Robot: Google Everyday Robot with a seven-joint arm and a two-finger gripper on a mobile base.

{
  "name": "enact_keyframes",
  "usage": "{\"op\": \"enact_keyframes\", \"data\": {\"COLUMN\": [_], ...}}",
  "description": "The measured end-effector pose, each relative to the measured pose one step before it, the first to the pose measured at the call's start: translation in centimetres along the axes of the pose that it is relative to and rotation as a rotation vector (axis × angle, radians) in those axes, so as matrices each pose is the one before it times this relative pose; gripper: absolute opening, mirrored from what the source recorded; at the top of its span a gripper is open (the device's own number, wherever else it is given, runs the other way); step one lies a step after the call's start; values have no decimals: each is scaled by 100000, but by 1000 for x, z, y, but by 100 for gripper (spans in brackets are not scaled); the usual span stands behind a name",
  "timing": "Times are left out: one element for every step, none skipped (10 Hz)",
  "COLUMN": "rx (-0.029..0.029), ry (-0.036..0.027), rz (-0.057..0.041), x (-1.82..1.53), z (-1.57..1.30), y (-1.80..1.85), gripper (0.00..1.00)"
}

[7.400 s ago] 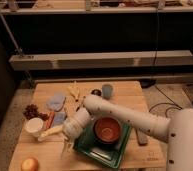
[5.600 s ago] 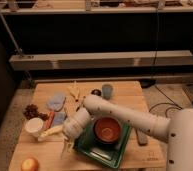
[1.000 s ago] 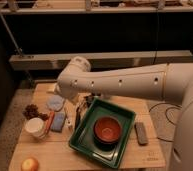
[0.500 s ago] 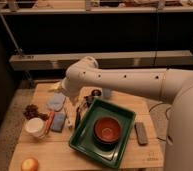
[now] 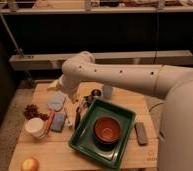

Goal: Place pepper in paper cup

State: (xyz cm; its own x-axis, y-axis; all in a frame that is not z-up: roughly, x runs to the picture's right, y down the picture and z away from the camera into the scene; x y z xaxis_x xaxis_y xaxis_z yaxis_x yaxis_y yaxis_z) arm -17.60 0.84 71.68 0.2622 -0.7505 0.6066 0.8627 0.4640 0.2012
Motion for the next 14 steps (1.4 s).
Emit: {"op": "enact_keyframes", "data": {"rx": [-2100,-2019,-1156,-121,-126,-573,-1062,-1541,-1675,-1320,-1563,-1925,-2506,-1745], "ry": [-3160,-6928,-7310,-3838,-2010,-829,54,81,-54,236,557,915,866,509], "rz": [-101,-218,-542,-289,-656,-1534,-2434,-2021,-2621,-2578,-2806,-2259,-1964,-984], "x": [893,1512,928,493,242,-169,-691,-927,-719,-369,-118,177,104,79], "z": [12,579,929,631,850,1834,1540,1781,1945,1392,1088,665,536,513], "y": [-226,-331,-259,-35,269,308,-294,-761,-1221,-1159,-1104,-740,-127,181], "gripper": [80,80,80,80,80,80,80,80,80,80,80,80,78,73]}}
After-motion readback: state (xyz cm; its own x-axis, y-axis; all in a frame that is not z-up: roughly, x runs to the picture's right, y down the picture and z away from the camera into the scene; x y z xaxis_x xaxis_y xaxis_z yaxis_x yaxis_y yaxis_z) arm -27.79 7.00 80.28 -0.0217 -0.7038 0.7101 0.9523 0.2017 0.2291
